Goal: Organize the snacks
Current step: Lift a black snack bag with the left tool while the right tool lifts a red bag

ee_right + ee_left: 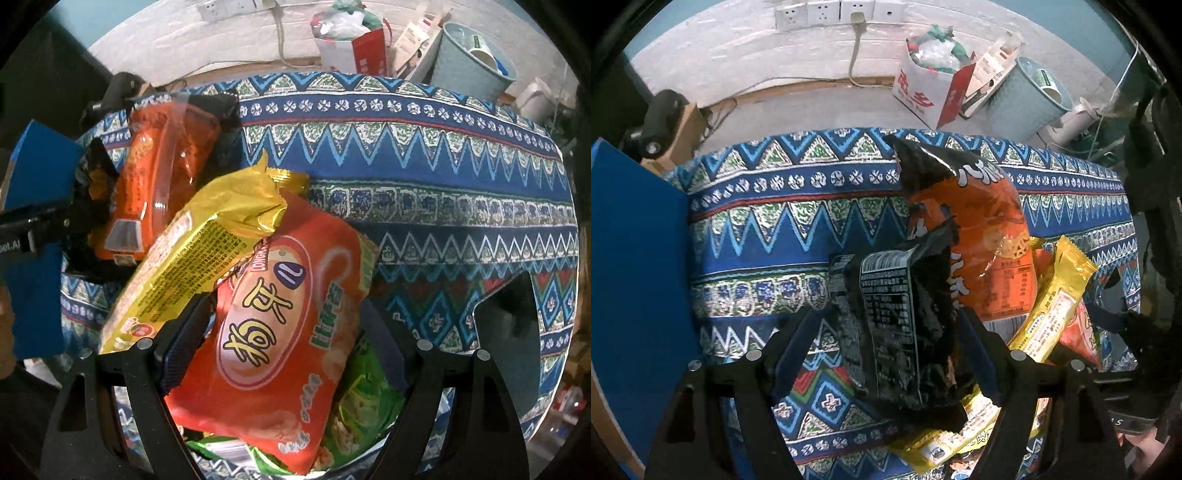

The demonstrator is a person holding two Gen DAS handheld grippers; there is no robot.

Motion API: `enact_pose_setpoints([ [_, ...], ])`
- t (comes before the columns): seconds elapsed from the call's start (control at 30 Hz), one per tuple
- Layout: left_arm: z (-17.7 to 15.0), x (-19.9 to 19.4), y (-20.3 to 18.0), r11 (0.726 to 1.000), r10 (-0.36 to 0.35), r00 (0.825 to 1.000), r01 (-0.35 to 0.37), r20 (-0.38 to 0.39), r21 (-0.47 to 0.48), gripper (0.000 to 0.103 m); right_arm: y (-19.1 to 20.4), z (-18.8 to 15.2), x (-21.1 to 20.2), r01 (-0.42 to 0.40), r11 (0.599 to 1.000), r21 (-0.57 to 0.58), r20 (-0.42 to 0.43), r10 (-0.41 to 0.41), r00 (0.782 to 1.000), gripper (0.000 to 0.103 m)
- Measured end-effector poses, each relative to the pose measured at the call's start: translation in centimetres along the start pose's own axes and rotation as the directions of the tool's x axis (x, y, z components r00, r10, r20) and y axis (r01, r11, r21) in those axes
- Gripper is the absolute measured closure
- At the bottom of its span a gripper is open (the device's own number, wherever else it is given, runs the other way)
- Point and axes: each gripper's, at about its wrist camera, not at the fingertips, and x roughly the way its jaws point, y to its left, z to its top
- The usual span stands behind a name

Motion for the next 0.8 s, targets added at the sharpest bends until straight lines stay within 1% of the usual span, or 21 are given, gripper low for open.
enact_pose_setpoints([
  [0.1,-0.1,0.1,0.9,0.999,-0.045,0.999,0.045,0.016,-0.03,0.023,0.0,-0.1,0.2,-0.009,1.0,-0.001,-0.001,0.009,1.0,0.02],
  [0.13,-0.1,0.2,1.3,0.997,-0.066,0.998,0.066,0.017,-0.041,0.028,-0.1,-0.1,0.3,-0.015,1.0,-0.003,0.0,0.015,1.0,0.02],
  [0.17,-0.2,0.3,1.6,0.995,-0.088,0.996,0.089,0.019,-0.049,0.036,-0.1,-0.1,0.4,-0.023,1.0,-0.004,-0.002,0.023,1.0,0.02],
  [0.2,-0.3,0.3,1.9,0.991,-0.119,0.993,0.12,0.021,-0.06,0.04,-0.3,-0.2,0.5,-0.028,1.0,-0.005,-0.001,0.028,1.0,0.02],
  [0.23,-0.3,0.3,2.1,0.988,-0.137,0.99,0.138,0.018,-0.066,0.048,-0.4,-0.4,0.6,-0.035,0.999,-0.01,0.0,0.035,0.999,0.021],
  [0.27,-0.4,0.3,2.2,0.987,-0.143,0.99,0.144,0.016,-0.066,0.052,-0.5,-0.5,0.7,-0.036,0.999,-0.011,0.001,0.036,0.999,0.022],
  [0.3,-0.4,0.3,2.1,0.988,-0.141,0.99,0.142,0.019,-0.059,0.054,-0.6,-0.5,0.7,-0.037,0.999,-0.012,0.0,0.037,0.999,0.03],
  [0.33,-0.4,0.1,2.1,0.989,-0.14,0.99,0.14,0.023,-0.049,0.059,-0.6,-0.6,0.7,-0.043,0.999,-0.015,-0.001,0.043,0.999,0.035],
  [0.37,-0.5,-0.1,2.0,0.989,-0.14,0.99,0.141,0.029,-0.036,0.062,-0.8,-0.5,0.7,-0.05,0.999,-0.014,-0.001,0.05,0.999,0.037],
  [0.43,-0.7,-0.6,1.8,0.991,-0.131,0.991,0.131,0.04,-0.015,0.065,-1.2,-0.8,0.4,-0.065,0.998,-0.012,0.003,0.065,0.998,0.045],
  [0.47,-0.9,-0.9,1.5,0.993,-0.119,0.992,0.12,0.047,0.0,0.067,-1.3,-0.9,0.3,-0.065,0.998,-0.013,0.006,0.065,0.998,0.047],
  [0.53,-1.1,-1.3,1.2,0.995,-0.098,0.994,0.097,0.054,0.021,0.07,-1.6,-1.2,-0.4,-0.063,0.998,-0.017,0.02,0.063,0.998,0.058],
  [0.57,-1.0,-1.2,1.0,0.996,-0.082,0.995,0.081,0.054,0.027,0.07,-1.8,-1.2,-0.8,-0.054,0.998,-0.014,0.029,0.054,0.998,0.061],
  [0.6,-1.2,-1.3,0.9,0.997,-0.065,0.996,0.063,0.053,0.038,0.07,-1.8,-1.4,-1.2,-0.046,0.999,-0.011,0.034,0.046,0.998,0.067],
  [0.7,-1.7,-1.6,0.6,0.997,-0.04,0.997,0.036,0.064,0.063,0.073,-2.1,-1.7,-1.8,-0.03,1.0,-0.004,0.047,0.03,0.998,0.07],
  [0.8,-2.0,-2.5,0.6,0.997,-0.016,0.996,0.009,0.087,0.071,0.079,-2.3,-1.8,-2.3,-0.01,1.0,-0.004,0.06,0.01,0.998,0.071],
])
